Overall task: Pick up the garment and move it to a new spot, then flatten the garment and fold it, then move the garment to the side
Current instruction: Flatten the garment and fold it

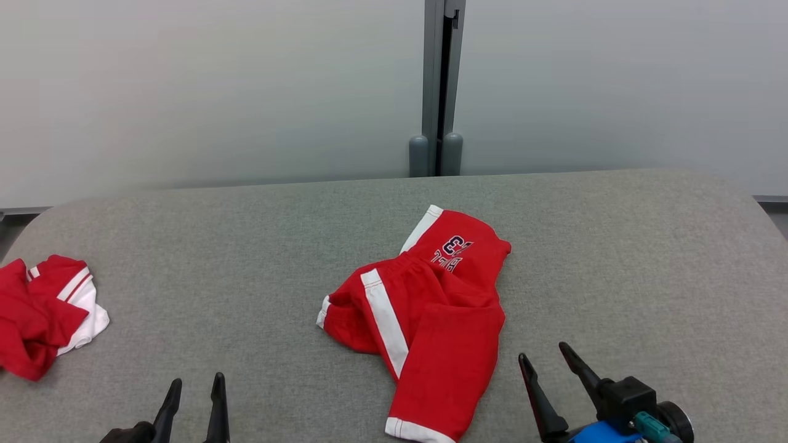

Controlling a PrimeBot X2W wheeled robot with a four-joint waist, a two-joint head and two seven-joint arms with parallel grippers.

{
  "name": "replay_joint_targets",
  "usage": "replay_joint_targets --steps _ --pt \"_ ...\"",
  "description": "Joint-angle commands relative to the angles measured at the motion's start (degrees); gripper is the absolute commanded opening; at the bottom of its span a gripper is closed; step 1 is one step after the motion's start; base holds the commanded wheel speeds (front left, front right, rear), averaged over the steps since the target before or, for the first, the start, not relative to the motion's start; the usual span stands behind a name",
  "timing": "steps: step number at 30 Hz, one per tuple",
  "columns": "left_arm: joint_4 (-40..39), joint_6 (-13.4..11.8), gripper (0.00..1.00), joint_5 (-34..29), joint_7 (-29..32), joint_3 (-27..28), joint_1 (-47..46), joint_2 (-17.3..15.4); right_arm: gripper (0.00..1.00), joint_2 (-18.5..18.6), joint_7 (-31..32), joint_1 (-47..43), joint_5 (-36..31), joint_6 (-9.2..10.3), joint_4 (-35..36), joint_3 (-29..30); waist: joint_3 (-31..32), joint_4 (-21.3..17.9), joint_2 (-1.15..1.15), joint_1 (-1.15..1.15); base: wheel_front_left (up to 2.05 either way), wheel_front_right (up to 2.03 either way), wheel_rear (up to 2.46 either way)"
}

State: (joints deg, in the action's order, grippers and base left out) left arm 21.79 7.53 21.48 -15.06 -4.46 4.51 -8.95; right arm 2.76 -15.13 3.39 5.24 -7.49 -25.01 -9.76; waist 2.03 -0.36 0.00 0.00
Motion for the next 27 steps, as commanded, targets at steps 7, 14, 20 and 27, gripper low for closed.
replay_joint_targets --steps 7,14,20,27 --pt "0.39 -0.08 1.0 -0.31 -0.16 -0.97 0.01 0.02 1.0 0.2 -0.04 1.56 -0.83 0.0 0.94 -6.01 -0.2 1.01 0.0 0.0 0.0 0.0 0.0" --pt "1.23 -0.08 1.0 0.37 -0.16 -2.78 -0.62 -0.58 1.0 0.29 -0.04 5.06 -1.91 0.0 -2.84 -20.82 -1.36 3.33 0.0 0.0 0.0 0.0 0.0" --pt "2.18 -0.07 1.0 1.45 -0.16 -5.12 -1.38 -1.51 1.0 0.26 1.2 9.25 -3.7 0.0 -12.75 -25.65 -2.18 6.8 0.0 0.0 0.0 0.0 0.0" --pt "2.48 -0.08 1.0 2.95 -0.16 -6.34 -1.17 -2.76 1.0 0.23 3.83 9.73 -6.65 0.0 -17.27 -24.44 -3.47 9.15 0.0 0.0 0.0 0.0 0.0"
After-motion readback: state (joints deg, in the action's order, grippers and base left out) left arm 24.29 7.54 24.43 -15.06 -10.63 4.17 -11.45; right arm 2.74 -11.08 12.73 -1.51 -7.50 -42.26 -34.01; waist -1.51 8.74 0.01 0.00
